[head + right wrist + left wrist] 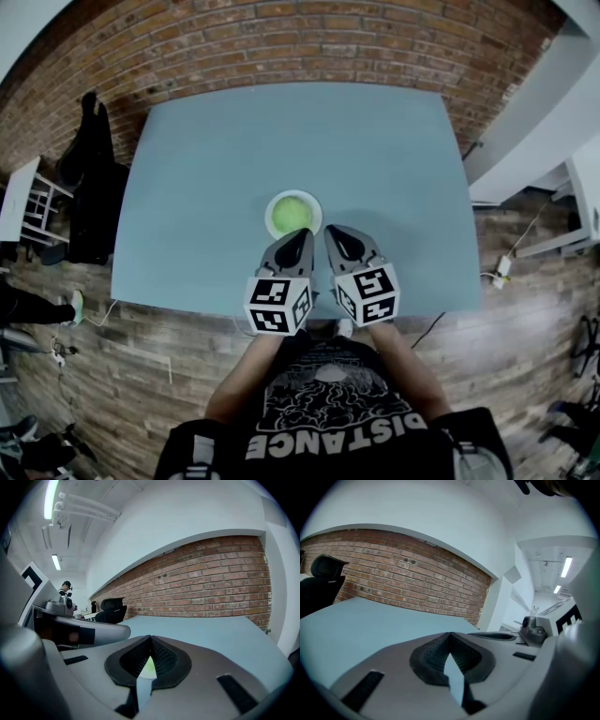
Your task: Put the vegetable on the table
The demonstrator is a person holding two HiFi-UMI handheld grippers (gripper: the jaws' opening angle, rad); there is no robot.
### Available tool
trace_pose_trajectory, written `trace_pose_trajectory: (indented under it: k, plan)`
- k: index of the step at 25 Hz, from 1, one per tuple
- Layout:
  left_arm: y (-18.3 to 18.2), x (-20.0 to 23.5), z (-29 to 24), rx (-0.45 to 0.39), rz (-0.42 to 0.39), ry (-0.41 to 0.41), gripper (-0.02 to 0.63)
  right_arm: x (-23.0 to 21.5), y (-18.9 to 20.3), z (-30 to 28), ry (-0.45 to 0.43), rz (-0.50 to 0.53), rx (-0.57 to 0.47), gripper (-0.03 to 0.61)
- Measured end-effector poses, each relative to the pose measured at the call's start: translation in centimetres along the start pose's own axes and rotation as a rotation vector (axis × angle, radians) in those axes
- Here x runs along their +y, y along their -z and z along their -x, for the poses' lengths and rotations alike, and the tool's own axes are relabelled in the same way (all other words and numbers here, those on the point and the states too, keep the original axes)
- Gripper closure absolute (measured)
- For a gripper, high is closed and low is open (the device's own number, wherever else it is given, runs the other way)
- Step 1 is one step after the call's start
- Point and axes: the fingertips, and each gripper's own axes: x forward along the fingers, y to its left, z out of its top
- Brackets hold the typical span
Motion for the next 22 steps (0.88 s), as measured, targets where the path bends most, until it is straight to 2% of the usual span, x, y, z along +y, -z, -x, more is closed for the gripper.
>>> trace_pose_trajectory:
  k: [22]
  plan:
    - [1.0,1.0,0.1,0.023,0.053,-0.011,0.614,-0.1,0.0,0.2,0.008,0.0,0.0,0.571]
